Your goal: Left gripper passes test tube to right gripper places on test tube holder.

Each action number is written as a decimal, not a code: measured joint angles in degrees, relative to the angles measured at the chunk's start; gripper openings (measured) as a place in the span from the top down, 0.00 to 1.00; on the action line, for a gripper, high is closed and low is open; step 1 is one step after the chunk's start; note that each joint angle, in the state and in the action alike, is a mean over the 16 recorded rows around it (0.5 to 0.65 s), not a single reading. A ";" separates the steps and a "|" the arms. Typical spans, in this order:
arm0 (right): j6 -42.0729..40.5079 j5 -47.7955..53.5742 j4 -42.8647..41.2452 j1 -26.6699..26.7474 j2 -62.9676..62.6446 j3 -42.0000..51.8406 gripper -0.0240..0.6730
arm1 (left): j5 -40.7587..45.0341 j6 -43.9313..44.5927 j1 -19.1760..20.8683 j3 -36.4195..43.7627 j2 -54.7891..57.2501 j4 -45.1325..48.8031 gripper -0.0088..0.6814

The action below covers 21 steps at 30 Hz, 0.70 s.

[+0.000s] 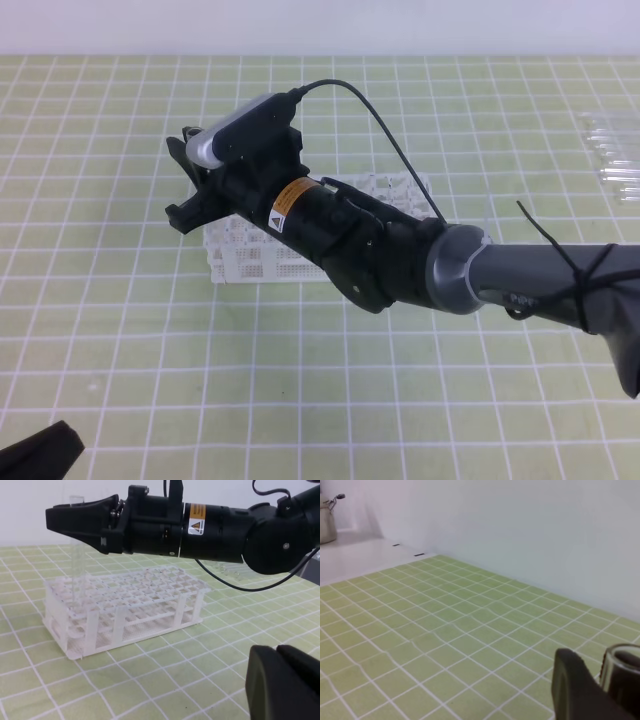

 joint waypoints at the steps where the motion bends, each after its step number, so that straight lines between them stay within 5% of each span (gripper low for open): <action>1: 0.00 0.00 0.00 0.00 0.03 0.00 0.84 | 0.00 0.00 0.00 0.00 0.00 0.00 0.99; 21: 0.00 -1.27 0.18 0.00 1.09 0.38 0.84 | 0.06 0.00 -0.01 0.00 -0.11 0.01 0.99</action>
